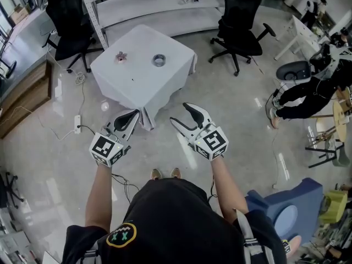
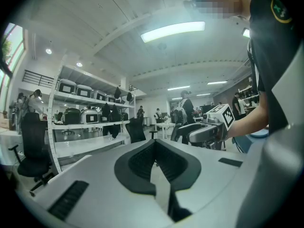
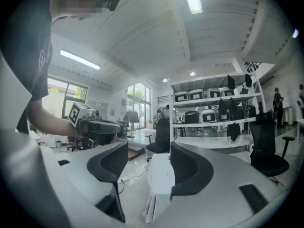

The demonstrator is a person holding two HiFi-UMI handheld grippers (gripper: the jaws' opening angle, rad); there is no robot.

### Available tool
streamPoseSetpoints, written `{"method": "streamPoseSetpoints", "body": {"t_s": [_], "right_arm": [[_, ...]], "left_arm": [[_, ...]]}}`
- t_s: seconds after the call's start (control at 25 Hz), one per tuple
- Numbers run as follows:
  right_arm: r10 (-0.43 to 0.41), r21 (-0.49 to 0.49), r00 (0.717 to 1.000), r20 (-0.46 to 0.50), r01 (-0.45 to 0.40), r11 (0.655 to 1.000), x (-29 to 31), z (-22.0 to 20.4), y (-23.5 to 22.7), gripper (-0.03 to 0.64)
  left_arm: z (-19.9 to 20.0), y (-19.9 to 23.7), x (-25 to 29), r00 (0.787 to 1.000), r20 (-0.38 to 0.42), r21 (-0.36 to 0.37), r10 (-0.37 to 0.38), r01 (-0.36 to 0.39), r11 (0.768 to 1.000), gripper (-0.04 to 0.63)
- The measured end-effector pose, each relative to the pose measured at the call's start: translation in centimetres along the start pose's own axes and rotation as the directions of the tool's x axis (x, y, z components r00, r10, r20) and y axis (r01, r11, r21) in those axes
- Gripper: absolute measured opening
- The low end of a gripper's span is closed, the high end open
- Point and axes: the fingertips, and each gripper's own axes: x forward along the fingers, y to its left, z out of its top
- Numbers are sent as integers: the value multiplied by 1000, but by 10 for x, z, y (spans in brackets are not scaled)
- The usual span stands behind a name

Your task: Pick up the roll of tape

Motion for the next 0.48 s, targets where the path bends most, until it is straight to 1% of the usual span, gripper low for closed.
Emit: {"method": "streamPoseSetpoints", "body": {"t_s": [0.16, 0.32, 0.44, 0.48], "right_arm": [[14, 4, 1000, -12, -14, 1000, 1, -5, 2, 387], [25, 19, 999, -21, -24, 1000, 4, -5, -1, 470], [34, 35, 999, -16, -34, 999, 6, -4, -2, 573], [34, 38, 999, -13, -33, 999, 6, -4, -2, 596]], "left_arm": [[-2, -1, 0, 1000, 0, 4, -4, 4, 1000, 15], [0, 2, 3, 1000, 0, 5, -3, 3, 1000, 15], [2, 3, 4, 1000, -2, 3, -1, 1, 1000, 15], [2, 3, 5, 1000, -2, 3, -1, 1, 1000, 15]]}}
